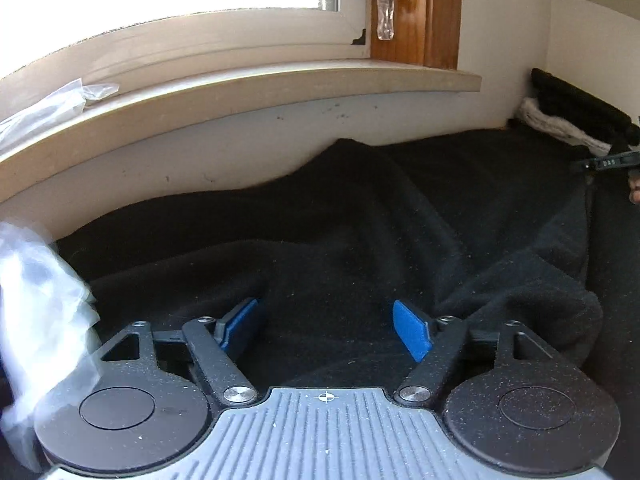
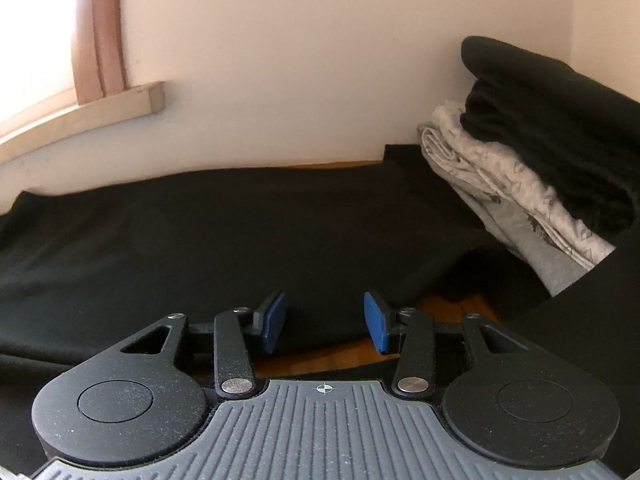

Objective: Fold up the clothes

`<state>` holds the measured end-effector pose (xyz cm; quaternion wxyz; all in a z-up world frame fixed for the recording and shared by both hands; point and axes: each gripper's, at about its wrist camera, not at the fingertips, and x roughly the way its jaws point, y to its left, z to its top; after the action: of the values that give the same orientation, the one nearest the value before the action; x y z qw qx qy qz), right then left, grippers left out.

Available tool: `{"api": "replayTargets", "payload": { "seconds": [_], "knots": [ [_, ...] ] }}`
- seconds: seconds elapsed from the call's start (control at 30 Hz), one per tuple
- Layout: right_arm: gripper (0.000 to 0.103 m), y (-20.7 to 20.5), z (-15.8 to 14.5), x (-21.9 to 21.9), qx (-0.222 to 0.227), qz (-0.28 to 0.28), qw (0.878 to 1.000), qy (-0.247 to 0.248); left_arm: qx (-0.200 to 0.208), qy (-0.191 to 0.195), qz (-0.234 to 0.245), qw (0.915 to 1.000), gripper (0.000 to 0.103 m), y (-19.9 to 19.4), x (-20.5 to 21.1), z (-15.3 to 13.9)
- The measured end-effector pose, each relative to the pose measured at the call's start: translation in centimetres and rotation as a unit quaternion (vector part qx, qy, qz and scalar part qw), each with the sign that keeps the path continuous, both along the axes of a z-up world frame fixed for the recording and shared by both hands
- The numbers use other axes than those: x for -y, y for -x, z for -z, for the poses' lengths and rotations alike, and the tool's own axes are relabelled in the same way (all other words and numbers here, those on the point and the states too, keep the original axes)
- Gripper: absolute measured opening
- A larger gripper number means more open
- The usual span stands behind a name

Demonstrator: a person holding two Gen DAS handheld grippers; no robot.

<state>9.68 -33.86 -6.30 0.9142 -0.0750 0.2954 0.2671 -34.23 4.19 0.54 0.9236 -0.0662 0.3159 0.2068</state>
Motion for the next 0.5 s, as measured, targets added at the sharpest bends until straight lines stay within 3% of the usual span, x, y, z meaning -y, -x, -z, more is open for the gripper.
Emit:
{"api": "replayTargets", "payload": {
  "seconds": [0.5],
  "knots": [
    [0.048, 0.45, -0.04, -0.66, 0.004, -0.008, 1.0, 0.007, -0.006, 0.002, -0.005, 1.0, 0.081, -0.42, -0.2, -0.39]
  ]
}}
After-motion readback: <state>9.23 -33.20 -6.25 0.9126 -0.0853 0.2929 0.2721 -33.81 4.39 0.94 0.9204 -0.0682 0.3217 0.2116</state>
